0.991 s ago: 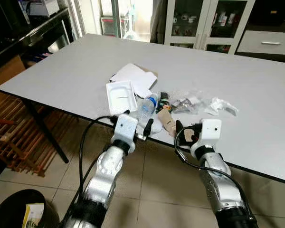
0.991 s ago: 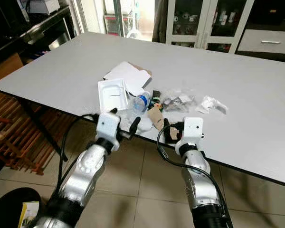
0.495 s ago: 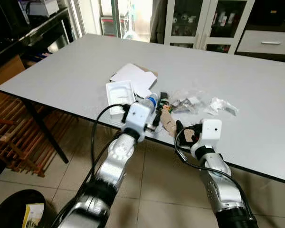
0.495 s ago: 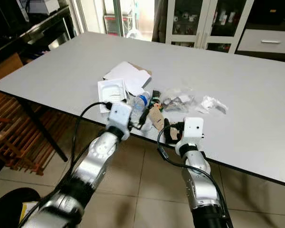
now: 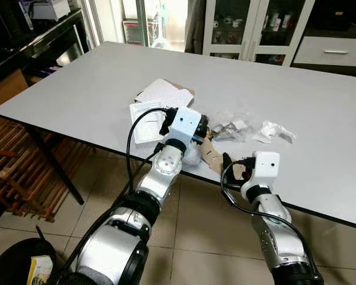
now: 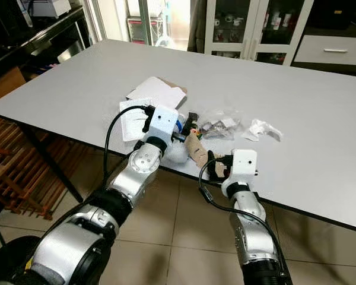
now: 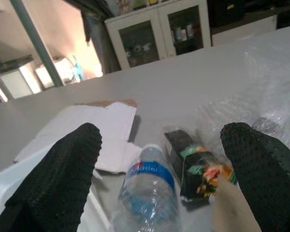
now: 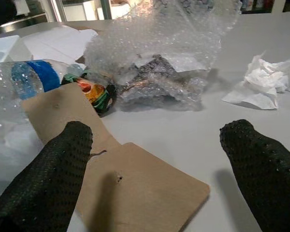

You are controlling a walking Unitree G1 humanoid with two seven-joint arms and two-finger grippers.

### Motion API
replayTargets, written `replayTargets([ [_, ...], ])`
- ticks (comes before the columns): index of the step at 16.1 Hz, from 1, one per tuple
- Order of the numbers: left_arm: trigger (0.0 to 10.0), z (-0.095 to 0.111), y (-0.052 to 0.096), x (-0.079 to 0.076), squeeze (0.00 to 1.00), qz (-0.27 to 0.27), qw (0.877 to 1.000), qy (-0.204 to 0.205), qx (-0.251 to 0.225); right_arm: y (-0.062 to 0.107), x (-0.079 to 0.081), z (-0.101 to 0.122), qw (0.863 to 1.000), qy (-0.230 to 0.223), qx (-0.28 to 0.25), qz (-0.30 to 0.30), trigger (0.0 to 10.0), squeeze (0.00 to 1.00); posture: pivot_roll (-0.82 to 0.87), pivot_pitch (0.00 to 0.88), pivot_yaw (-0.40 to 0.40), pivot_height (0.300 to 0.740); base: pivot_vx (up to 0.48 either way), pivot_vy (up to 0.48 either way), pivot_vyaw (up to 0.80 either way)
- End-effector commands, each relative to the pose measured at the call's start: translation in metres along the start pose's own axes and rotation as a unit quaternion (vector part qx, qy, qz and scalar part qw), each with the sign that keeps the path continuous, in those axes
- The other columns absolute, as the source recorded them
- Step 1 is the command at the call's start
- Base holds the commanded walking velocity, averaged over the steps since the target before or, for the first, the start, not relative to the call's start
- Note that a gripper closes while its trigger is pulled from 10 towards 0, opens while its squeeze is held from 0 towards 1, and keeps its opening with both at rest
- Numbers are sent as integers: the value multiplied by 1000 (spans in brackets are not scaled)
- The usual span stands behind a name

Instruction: Picking trash to rubbish bin

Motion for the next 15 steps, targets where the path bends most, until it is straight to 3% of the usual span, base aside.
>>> replayTargets([
  [1,10000,-1,-3,5,0,17,1000,-5,14,2,0,4,1000,-1,-8,-3,10000,0,-133,87,64,740,0,0,0],
  [7,10000,-28,3,11,0,34,996,4,82,4,-2,4,1000,0,-7,-6,10000,0,-145,98,63,740,0,0,0],
  [15,10000,-34,5,11,0,45,994,2,97,8,-5,4,1000,4,-3,-8,10000,0,-152,111,47,740,0,0,0],
])
Point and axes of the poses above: a point about 5 cm out from each wrist's last joint towards the gripper, its own y axis pointing back from the gripper into the wrist, its own z axis along the axis of the wrist's last joint, x = y × z, the point moved 1 cm from there along -y, pointing out of the wrist towards the gripper, and after that the axes turned 9 degrees about -y, right-handed, at the moved point
